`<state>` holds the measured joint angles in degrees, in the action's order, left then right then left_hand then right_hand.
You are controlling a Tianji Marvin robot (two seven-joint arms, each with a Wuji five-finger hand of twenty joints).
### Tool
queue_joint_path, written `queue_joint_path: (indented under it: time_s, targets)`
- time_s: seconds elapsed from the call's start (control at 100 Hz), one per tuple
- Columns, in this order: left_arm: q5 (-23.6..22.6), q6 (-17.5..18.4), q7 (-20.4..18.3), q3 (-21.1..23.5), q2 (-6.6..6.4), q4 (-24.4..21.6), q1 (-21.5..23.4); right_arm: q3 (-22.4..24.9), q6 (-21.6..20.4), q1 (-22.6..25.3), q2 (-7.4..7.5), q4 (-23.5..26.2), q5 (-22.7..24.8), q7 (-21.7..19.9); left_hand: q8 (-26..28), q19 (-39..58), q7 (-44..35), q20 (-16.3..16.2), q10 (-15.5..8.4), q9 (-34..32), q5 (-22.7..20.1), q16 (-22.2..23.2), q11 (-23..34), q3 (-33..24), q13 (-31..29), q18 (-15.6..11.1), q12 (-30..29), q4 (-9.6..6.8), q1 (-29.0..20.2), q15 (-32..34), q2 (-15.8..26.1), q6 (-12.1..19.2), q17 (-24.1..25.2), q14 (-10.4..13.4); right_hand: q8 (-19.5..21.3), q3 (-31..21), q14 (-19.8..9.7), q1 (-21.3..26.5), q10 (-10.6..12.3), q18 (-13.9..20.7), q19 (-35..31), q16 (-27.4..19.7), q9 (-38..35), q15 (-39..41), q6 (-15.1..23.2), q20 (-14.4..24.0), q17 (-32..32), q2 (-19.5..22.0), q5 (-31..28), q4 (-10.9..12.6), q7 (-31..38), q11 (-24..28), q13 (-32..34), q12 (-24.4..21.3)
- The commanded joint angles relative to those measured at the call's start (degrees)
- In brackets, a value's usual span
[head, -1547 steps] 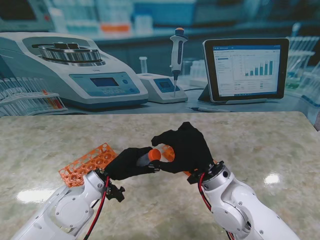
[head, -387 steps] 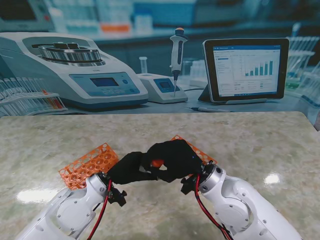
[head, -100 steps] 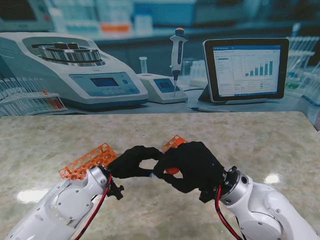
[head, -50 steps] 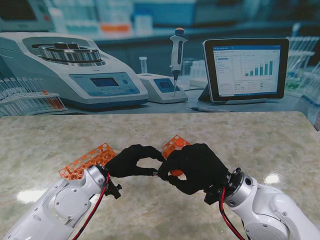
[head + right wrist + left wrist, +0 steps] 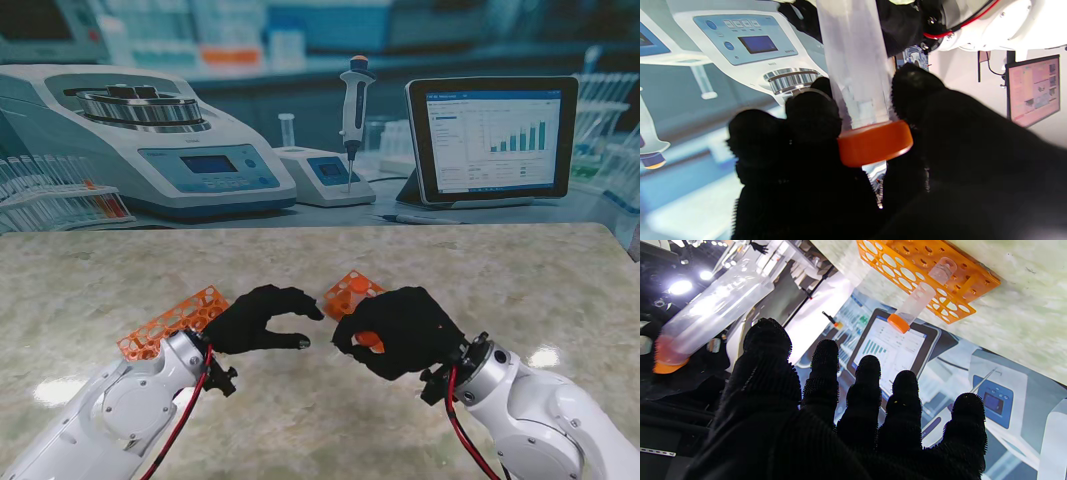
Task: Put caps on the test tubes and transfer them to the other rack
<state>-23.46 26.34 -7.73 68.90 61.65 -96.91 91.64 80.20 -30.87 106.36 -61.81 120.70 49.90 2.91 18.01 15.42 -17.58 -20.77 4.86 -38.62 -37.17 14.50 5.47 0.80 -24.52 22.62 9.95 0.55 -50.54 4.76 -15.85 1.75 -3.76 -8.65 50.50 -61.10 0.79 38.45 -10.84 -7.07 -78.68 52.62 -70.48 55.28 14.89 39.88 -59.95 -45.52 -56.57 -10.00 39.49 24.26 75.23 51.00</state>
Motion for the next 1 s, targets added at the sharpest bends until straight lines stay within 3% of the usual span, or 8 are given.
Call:
queue_joint_path:
  time_s: [0.0, 0.41, 0.5, 0.99]
  targets:
    - [-0.11, 0.20, -0.03, 0.11, -0.05, -0.43, 0.25, 0.01, 1.21, -0.31, 0.15, -1.19, 0.13, -0.69, -0.75, -3.51, 1.21, 2.25, 0.07, 1.22, 0.15, -0.94, -0.87, -0.57, 1.49, -0.79, -1.08, 0.62, -0.08, -1.17, 1.41, 1.96, 0.63, 0.19, 2.51, -15.44, -1.88, 8.81, 16.44, 0.99, -0.78, 0.47, -7.64, 0.84, 4.29, 1.24, -1.03, 8.25, -5.99, 9.01, 5.83, 9.86, -0.40, 2.33]
    - [-0.36, 0.49, 0.06, 0.71, -0.08, -0.74, 0.78, -0.38, 7.23, -4.73, 0.59, -6.69, -1.52, -4.81, -0.65, -4.13, 0.99, 2.17, 0.03, 1.26, 0.06, -1.09, -0.82, -0.55, 1.51, -0.87, -1.15, 0.62, 0.01, -1.04, 1.61, 2.00, 0.65, 0.45, 2.58, -15.48, -1.82, 8.87, 15.80, 0.88, -0.86, 0.52, -7.57, 0.98, 4.17, 1.37, -1.04, 8.06, -6.11, 9.05, 5.91, 9.90, -0.40, 2.37]
    - [-0.30, 0.43, -0.11, 0.78, -0.11, -0.78, 0.81, -0.51, 8.39, -5.74, 0.63, -8.19, -1.94, -5.31, -0.66, -4.27, 1.02, 2.18, -0.01, 1.29, 0.13, -1.12, -0.84, -0.54, 1.55, -0.84, -1.18, 0.62, 0.01, -1.07, 1.58, 2.05, 0.64, 0.30, 2.61, -15.50, -1.71, 8.76, 16.71, 0.83, -0.82, 0.54, -7.70, 1.02, 4.26, 1.39, -1.03, 8.41, -6.14, 9.14, 5.93, 9.88, -0.41, 2.34]
    - [-0.60, 0.42, 0.03, 0.82, -0.10, -0.60, 0.73, -2.46, 12.93, -11.49, 0.65, -16.74, -3.22, -5.88, -0.61, -4.53, 0.96, 2.01, -0.12, 1.26, 0.04, -1.17, -0.80, -0.56, 1.71, -0.82, -1.21, 0.62, -0.09, -1.10, 1.54, 2.18, 0.63, 0.60, 2.64, -15.68, -1.41, 8.87, 16.30, 0.43, -0.83, 0.63, -7.60, 1.22, 3.99, 1.56, -1.01, 8.22, -6.12, 8.96, 5.90, 10.02, -0.43, 2.40]
